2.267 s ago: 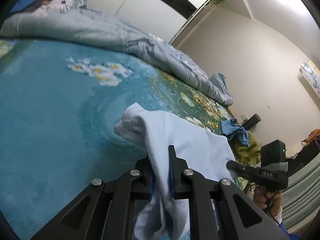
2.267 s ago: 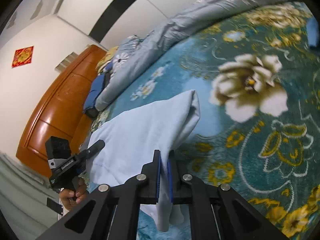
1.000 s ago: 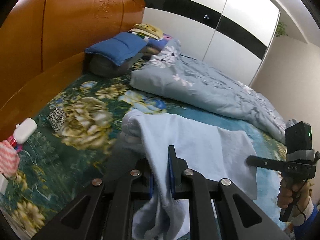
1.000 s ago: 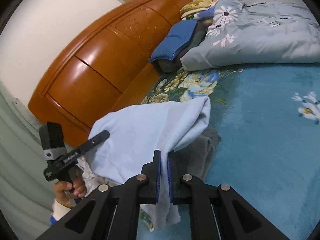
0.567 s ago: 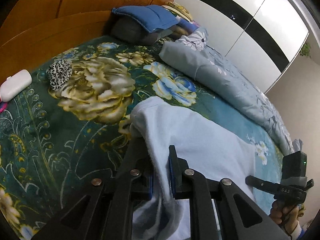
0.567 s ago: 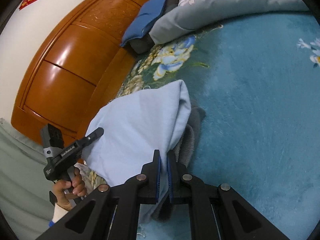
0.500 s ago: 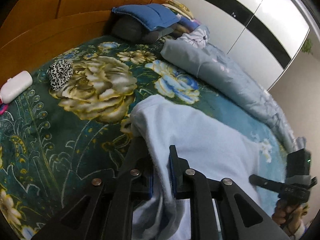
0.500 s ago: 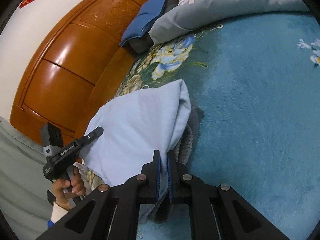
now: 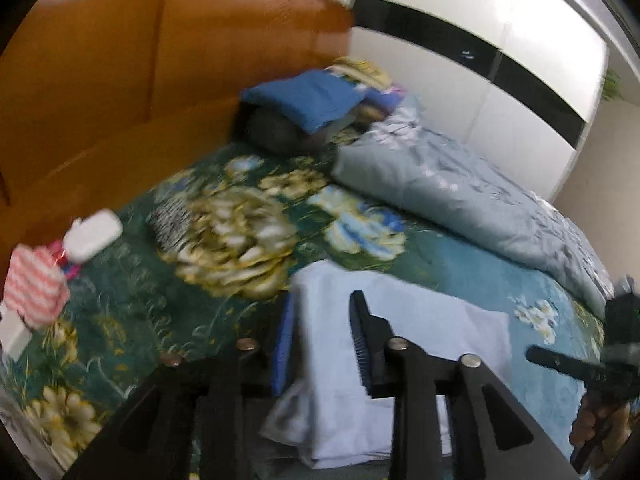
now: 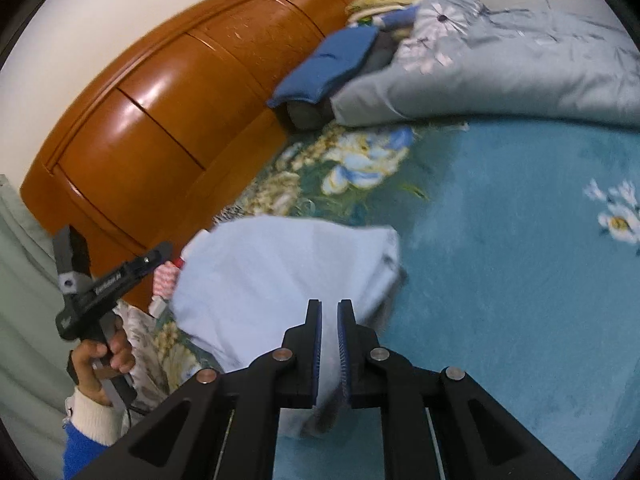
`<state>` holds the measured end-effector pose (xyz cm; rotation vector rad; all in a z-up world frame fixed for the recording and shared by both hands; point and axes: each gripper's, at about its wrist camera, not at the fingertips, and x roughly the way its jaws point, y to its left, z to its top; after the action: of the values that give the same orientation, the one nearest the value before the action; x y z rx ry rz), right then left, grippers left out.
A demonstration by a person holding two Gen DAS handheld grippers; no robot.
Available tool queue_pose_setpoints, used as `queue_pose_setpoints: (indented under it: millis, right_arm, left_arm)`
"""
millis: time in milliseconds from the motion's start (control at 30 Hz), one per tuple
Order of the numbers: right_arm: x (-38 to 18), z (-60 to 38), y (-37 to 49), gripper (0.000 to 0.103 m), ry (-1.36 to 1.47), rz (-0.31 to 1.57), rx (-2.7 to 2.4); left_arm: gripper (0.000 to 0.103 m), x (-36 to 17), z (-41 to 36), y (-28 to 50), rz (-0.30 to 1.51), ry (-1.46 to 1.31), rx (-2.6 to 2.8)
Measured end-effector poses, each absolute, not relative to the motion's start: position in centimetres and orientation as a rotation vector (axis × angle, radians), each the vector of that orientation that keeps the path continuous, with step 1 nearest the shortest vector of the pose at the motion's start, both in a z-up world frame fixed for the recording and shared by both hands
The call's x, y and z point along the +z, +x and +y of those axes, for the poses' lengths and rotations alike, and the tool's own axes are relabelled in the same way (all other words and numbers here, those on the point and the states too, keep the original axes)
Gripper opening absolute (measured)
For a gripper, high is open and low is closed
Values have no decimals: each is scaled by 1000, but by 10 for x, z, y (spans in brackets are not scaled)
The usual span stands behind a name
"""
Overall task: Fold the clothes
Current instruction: 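Carry the folded shirt with both grippers onto the stack of folded clothes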
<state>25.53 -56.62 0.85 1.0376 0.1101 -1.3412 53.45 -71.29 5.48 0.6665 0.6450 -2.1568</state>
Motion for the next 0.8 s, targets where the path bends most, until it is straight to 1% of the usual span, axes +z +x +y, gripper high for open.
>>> queue_pose_setpoints:
  millis: [100,200,400,567,700,800]
  right_arm:
    - [8,-577,273,11,1026,170,-1322]
    - [-4,-582,285,11,1047,214,-1321]
    - [-21,-582,289,11,1082,244,-1330]
    - [-26,-585,291,10,1107,261,-1334]
    - [-16,-581,298,11,1078,282,-1334]
    - [-6,-572,306,11,1048,291,-1331]
  left_arm:
    - [32,41,-705,512,610,768,-2177]
    - [32,20,-707,505,638,840,-2142]
    - [32,-3,-710,522,734,801,-2136]
    - [32,-8,-710,521,753,791,-2118]
    - [32,-4,-706,520,748,780,-2091]
    - [32,4,-689,521,679,747,-2055]
